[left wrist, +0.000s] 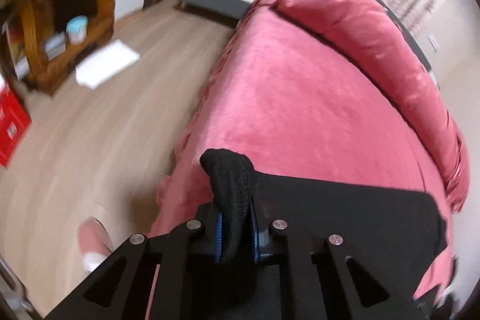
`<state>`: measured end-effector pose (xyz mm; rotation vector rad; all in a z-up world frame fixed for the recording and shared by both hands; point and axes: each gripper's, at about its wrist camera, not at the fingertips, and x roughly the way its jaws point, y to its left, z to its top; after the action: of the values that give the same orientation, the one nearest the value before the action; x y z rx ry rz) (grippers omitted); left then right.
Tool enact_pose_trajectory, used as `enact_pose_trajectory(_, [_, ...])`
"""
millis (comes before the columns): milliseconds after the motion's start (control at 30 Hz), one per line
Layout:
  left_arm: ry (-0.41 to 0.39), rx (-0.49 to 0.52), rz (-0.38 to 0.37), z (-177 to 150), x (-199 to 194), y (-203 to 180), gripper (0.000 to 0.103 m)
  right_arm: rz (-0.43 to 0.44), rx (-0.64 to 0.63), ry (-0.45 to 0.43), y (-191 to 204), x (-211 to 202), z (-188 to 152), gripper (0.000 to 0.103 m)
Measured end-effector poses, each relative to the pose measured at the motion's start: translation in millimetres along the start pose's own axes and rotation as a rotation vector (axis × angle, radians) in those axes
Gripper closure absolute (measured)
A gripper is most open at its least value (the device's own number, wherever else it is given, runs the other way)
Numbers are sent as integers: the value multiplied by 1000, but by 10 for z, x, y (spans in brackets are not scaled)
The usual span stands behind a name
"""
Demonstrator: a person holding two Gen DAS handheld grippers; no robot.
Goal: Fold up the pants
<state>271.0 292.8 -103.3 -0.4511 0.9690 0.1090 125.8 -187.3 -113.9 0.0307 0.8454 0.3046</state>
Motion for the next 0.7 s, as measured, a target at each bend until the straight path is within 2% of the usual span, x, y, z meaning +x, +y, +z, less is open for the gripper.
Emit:
enact_pose_trajectory(67, [-37, 50, -11, -44, -197, -93, 90, 0, 0, 0, 0, 0, 0, 36])
enact_pose_trajectory(200, [-53, 122, -60, -145, -554, -257, 91, 2, 1, 0, -3, 0, 3, 36])
enact_pose_trajectory(367, [-102, 230, -146, -451, -1178, -422, 91, -2, -3, 0, 5, 0, 7, 36])
enact_pose_trajectory(567, [-87, 224, -263, -1017, -1701, -401, 91, -15, -14, 1, 28, -6, 14, 36])
enact_pose_trajectory(700, [-63, 240, -293, -1448, -1853, -386, 91, -20, -17, 6, 38, -10, 18, 36])
